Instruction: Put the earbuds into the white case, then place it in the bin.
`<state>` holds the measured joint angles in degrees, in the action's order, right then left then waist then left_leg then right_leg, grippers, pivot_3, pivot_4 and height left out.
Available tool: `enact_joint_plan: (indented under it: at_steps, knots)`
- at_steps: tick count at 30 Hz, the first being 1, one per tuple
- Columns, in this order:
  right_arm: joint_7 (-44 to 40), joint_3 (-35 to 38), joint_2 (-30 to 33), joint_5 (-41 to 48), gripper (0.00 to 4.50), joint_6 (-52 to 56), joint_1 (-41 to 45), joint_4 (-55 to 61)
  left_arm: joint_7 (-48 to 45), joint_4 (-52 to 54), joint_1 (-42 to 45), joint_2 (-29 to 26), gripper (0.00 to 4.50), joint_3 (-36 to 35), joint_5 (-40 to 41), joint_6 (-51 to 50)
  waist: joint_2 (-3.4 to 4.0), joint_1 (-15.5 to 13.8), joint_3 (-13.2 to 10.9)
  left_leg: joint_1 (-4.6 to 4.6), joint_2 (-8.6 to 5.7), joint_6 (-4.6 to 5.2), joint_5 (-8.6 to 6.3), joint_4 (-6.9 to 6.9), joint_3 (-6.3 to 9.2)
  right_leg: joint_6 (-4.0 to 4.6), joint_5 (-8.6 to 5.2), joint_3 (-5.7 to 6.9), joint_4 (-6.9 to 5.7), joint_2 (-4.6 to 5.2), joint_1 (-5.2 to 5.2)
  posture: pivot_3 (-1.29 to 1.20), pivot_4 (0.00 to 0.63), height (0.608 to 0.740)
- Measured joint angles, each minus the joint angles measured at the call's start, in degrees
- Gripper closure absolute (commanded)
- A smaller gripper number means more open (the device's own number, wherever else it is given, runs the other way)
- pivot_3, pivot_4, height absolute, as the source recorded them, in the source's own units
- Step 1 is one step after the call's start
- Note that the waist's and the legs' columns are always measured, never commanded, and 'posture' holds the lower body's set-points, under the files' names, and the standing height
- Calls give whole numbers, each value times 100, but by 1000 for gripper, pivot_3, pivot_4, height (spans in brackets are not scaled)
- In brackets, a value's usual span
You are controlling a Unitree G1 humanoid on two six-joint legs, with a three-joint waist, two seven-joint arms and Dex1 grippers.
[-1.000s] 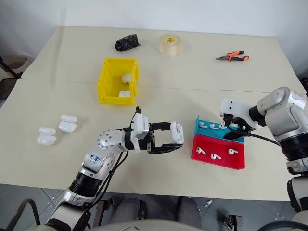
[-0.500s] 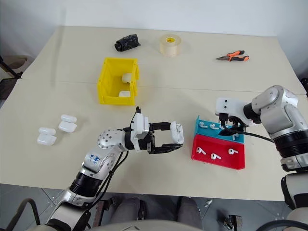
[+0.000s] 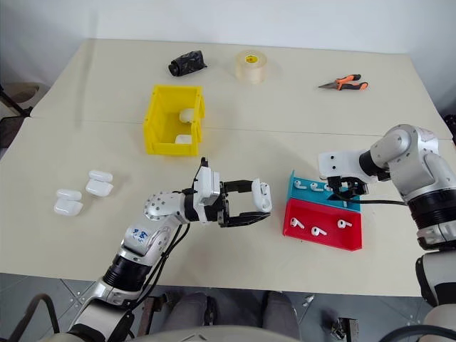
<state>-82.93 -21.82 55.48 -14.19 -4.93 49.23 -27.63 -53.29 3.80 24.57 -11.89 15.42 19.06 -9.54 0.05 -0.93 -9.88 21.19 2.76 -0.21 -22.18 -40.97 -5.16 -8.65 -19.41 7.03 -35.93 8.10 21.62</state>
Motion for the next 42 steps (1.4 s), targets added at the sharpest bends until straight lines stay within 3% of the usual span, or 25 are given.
enact_joint_plan:
  at_steps: [10,22,26,29,42]
  knots:
    - [111,-51,-92,-357,1160,-1509,444,-1128,8,4,1,11,1684,-32,3,-25,0,79,0,0,2,0,0,1,1,0,0,2,-1,0,0,0,150,740]
    - [-135,-47,-283,-230,1160,-2133,591,-1463,62,22,1,23,1684,-57,8,-48,0,109,0,-1,5,0,0,0,2,0,0,2,-2,0,-2,0,150,740]
    - [-158,-47,-303,-234,2014,-2143,613,-1542,64,40,1,24,1684,-66,11,-55,1,112,0,-2,5,0,0,0,2,0,0,2,-2,0,-2,0,150,740]
    - [-173,-47,-318,-241,3048,-2143,613,-1570,64,40,1,24,1684,-69,11,-57,0,114,0,-2,5,0,0,0,2,0,0,2,-2,0,-2,0,150,740]
    - [-155,-41,-366,-223,3048,-2161,621,-1576,66,79,0,23,1684,-71,11,-128,1,115,0,-2,5,0,0,0,2,0,0,2,-2,0,-2,0,150,740]
